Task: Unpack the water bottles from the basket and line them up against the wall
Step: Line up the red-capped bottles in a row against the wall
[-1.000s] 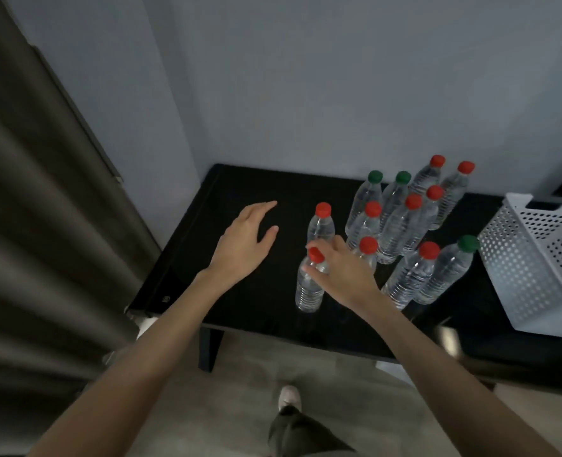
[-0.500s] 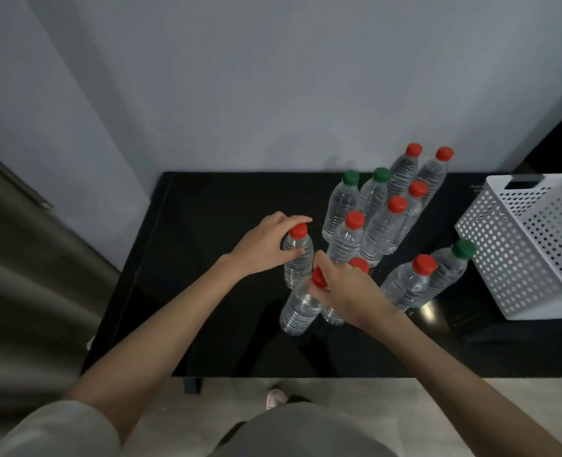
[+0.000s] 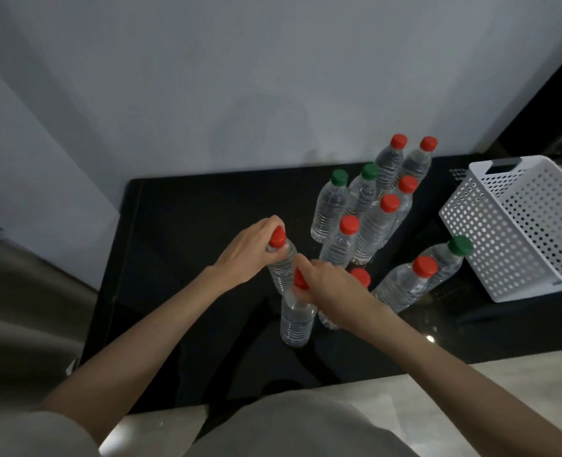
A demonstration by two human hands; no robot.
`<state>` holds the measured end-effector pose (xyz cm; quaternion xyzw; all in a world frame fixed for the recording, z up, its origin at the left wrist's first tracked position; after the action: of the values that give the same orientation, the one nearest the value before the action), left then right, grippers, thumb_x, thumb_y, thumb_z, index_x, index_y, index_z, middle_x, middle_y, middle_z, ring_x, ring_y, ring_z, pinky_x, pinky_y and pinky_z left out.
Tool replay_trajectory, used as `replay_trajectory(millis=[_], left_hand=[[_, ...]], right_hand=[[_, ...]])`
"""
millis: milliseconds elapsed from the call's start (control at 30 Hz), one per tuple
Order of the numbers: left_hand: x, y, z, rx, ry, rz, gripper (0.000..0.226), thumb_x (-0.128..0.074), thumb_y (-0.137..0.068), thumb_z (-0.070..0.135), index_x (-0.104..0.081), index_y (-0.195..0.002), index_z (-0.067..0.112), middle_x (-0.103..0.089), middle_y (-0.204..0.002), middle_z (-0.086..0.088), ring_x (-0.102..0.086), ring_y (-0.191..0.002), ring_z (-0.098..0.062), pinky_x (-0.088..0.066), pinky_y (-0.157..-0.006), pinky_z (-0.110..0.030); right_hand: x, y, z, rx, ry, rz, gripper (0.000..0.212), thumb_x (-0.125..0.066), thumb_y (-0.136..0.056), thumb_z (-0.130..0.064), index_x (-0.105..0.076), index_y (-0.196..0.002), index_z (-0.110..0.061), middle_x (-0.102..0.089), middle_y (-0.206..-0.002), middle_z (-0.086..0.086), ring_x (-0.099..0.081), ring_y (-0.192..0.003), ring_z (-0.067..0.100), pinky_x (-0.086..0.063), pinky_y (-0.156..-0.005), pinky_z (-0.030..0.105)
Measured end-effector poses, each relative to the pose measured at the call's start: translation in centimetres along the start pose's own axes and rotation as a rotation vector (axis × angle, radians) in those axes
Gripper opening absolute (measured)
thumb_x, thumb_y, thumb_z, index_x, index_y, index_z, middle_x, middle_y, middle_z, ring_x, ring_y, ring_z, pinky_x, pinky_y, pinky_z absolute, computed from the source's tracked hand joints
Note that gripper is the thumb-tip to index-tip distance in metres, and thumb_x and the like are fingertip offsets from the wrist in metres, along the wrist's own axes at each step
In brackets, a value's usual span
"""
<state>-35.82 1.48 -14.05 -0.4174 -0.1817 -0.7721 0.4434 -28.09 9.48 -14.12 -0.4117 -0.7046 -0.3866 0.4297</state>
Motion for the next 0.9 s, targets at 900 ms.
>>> replay_trajectory(millis=[900], left_hand=[[24.2,-5.7,-29.7,0.287,-0.220,0.248,0.022,-0.058,-0.092,0.019,-0.036,-0.091,0.014,-0.045,-0.091,-0.006,-0.050,-0.077,-0.022,-0.035,-0.065,-0.030]], right_hand=[[8.5,-32.7,-9.4,0.063,-0.375,0.247,0.021,-0.057,-0.095,-0.023,-0.039,-0.102,-0.015,-0.053,-0.094,0.006,-0.048,-0.077,0.015,-0.037,-0.065,0.023]])
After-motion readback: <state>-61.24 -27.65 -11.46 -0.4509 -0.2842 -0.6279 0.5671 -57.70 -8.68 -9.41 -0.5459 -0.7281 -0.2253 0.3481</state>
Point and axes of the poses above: each hand's wrist, its own y-axis away from the middle knuckle, its own x-axis out of the back of the hand, z = x × y, the point moved 10 cm from there along -y, towards the middle knuckle
